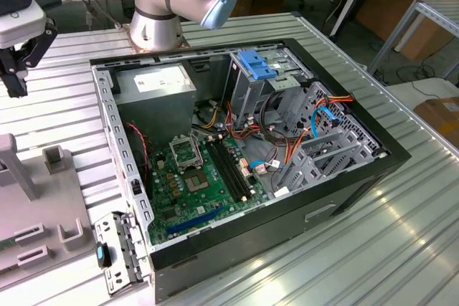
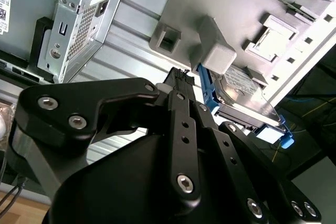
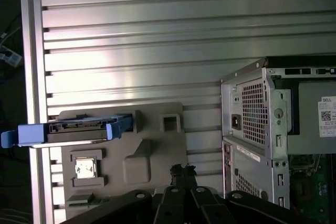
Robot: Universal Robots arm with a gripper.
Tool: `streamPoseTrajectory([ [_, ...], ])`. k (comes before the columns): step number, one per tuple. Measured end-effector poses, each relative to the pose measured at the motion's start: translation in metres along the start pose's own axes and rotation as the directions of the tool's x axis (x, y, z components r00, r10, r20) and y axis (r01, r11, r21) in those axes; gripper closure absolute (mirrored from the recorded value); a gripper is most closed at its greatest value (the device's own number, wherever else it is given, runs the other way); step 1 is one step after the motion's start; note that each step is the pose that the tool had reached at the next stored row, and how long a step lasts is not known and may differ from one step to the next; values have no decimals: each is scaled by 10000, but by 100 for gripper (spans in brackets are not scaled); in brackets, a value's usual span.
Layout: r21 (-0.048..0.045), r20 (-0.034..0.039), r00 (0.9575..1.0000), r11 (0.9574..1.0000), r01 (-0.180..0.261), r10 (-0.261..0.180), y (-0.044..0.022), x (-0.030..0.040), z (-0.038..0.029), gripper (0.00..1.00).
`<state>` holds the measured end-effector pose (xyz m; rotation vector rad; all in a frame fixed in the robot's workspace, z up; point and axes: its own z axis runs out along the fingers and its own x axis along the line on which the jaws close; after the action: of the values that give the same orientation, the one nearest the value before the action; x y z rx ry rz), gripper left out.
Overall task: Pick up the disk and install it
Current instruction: 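Reach for the disk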
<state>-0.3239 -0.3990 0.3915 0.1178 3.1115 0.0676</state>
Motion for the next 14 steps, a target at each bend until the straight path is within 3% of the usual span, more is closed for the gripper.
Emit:
streamPoseTrajectory([
  [12,0,0,10000,10000,0,0,-13,177,-3,89],
  [14,0,0,10000,10000,1,-1,-14,180,-3,89],
])
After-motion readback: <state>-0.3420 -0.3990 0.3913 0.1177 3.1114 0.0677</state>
